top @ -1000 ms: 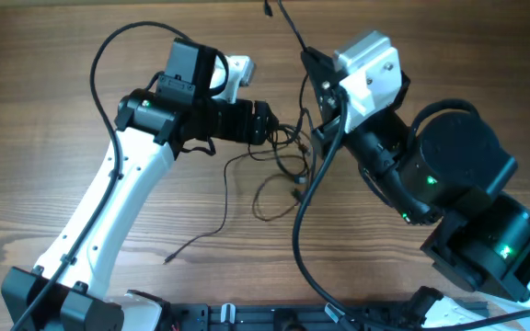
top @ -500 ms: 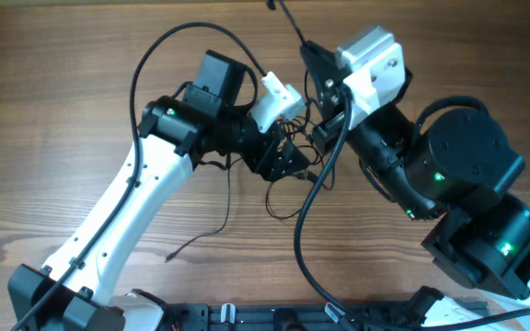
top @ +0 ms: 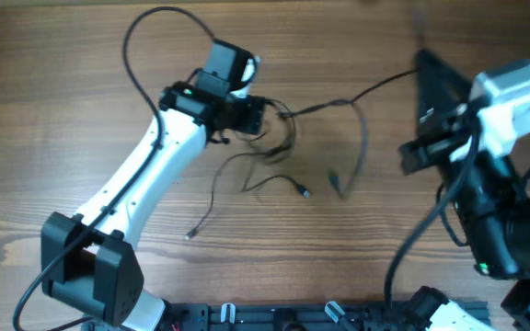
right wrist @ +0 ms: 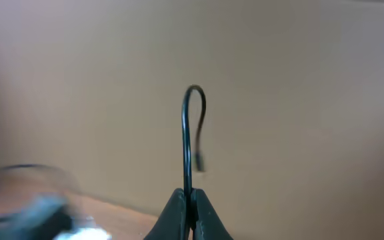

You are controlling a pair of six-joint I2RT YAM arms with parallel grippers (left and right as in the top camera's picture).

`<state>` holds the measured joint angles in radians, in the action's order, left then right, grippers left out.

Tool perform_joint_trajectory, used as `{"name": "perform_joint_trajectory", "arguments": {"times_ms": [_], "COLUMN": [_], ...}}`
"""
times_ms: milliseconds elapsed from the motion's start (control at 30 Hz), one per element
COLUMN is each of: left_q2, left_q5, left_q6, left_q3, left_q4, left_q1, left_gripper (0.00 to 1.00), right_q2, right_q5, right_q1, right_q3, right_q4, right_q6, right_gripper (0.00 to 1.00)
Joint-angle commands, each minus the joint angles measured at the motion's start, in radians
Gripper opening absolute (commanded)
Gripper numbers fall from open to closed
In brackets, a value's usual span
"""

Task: Untangle cables

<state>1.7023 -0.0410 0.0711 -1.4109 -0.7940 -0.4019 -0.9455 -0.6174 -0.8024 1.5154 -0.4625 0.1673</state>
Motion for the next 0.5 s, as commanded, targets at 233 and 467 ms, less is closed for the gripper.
{"name": "perform_joint_trajectory", "arguments": {"times_ms": [233, 467], "left_q2": [0.008, 0.008], "left_q5": [-0.055, 0.134], "left_q6": [0.102, 0.131], "left_q3": [0.003, 0.003], "left_q4": [-0.177, -0.185], "left_q1": [0.494, 0.755], "left_gripper": [0.56, 0.57], "right_q2": [0.01, 0.01], "right_q5": [-0.806, -0.84], "right_q1": [0.029, 0.106], "right_q3": [0.016, 0.016], "right_q4": [0.09, 0.089], "right_q6": [0.08, 0.087], "right_gripper": [0.04, 0.04]}}
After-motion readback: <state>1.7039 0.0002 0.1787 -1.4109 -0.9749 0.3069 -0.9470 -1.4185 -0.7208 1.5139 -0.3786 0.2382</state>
